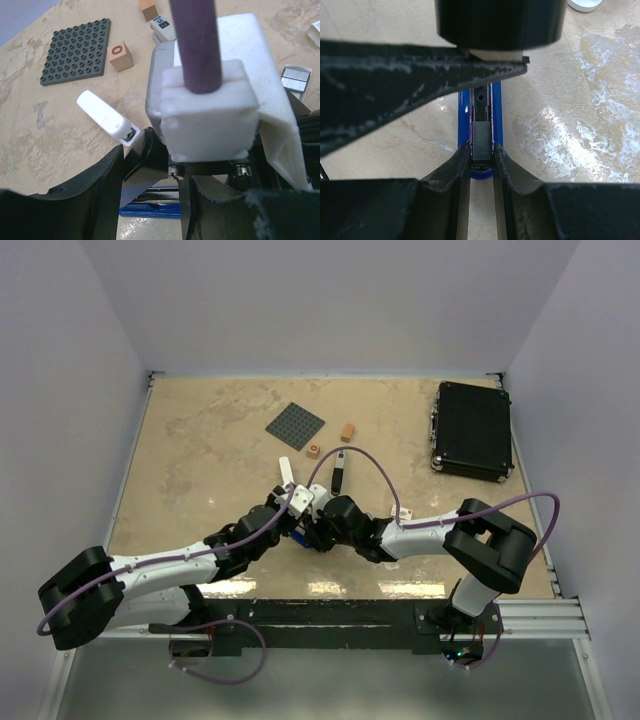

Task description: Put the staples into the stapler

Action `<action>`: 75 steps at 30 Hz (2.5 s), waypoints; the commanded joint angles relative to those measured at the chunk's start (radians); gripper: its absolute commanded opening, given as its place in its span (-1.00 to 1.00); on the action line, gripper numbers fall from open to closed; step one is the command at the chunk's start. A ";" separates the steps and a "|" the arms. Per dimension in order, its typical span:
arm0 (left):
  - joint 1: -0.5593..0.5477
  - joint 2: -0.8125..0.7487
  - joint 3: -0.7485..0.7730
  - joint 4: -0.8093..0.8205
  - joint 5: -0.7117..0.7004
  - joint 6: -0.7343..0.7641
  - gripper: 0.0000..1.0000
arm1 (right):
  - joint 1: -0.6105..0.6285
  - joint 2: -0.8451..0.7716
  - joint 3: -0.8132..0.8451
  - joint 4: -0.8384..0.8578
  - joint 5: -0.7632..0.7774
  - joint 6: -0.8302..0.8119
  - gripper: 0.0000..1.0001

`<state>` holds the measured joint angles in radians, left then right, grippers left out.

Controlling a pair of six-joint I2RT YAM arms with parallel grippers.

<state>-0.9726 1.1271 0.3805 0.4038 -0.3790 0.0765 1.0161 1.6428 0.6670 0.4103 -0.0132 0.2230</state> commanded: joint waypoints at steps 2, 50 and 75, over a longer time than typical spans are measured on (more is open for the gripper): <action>-0.110 0.013 0.031 0.107 0.512 -0.333 -0.10 | -0.004 -0.014 0.132 0.282 0.062 0.001 -1.00; 0.109 -0.539 -0.015 -0.243 0.169 -0.363 1.00 | -0.053 -0.009 0.132 -0.024 0.022 0.006 -0.25; 0.144 -0.627 0.015 -0.141 -0.439 0.092 1.00 | -0.051 0.118 0.701 -0.860 0.145 0.050 0.08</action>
<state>-0.8398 0.4664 0.3851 0.2241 -0.7677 0.1081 0.9604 1.7023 1.3102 -0.2806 0.0948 0.2466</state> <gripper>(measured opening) 0.997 0.561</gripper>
